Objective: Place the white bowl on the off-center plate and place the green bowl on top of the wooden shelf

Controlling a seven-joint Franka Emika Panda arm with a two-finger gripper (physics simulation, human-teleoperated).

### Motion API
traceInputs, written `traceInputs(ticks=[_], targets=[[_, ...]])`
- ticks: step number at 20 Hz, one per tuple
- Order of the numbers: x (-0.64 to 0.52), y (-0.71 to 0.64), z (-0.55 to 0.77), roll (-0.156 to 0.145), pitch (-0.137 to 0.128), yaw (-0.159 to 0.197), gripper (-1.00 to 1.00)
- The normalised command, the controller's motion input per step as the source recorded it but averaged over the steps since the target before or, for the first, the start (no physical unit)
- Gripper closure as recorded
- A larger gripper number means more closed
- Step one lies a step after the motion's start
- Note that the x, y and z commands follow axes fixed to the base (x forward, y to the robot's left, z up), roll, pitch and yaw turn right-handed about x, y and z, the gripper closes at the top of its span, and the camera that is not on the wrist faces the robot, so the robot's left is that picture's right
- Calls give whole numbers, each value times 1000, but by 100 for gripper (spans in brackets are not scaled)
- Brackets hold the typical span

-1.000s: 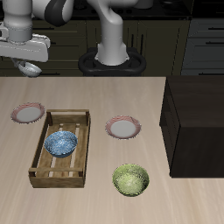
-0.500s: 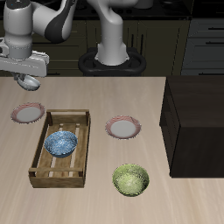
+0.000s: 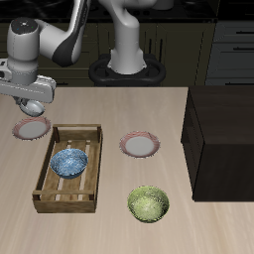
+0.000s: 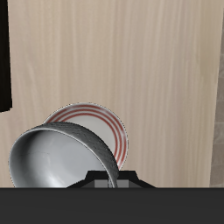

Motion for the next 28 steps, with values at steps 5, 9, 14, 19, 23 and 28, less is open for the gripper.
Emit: traceInputs(ticks=[5,9,14,19,23,28], targets=[[188,77,-474,-19,70,30,100],[-15,-96,-335,-39,69,9,100],[-234,-88,-188,-28,23,15,100],[-149,-106,-211,-33,17,-10,100],[80,29,-239,-36,49,38,100],[51,26,-63,-13,4,6,-100]])
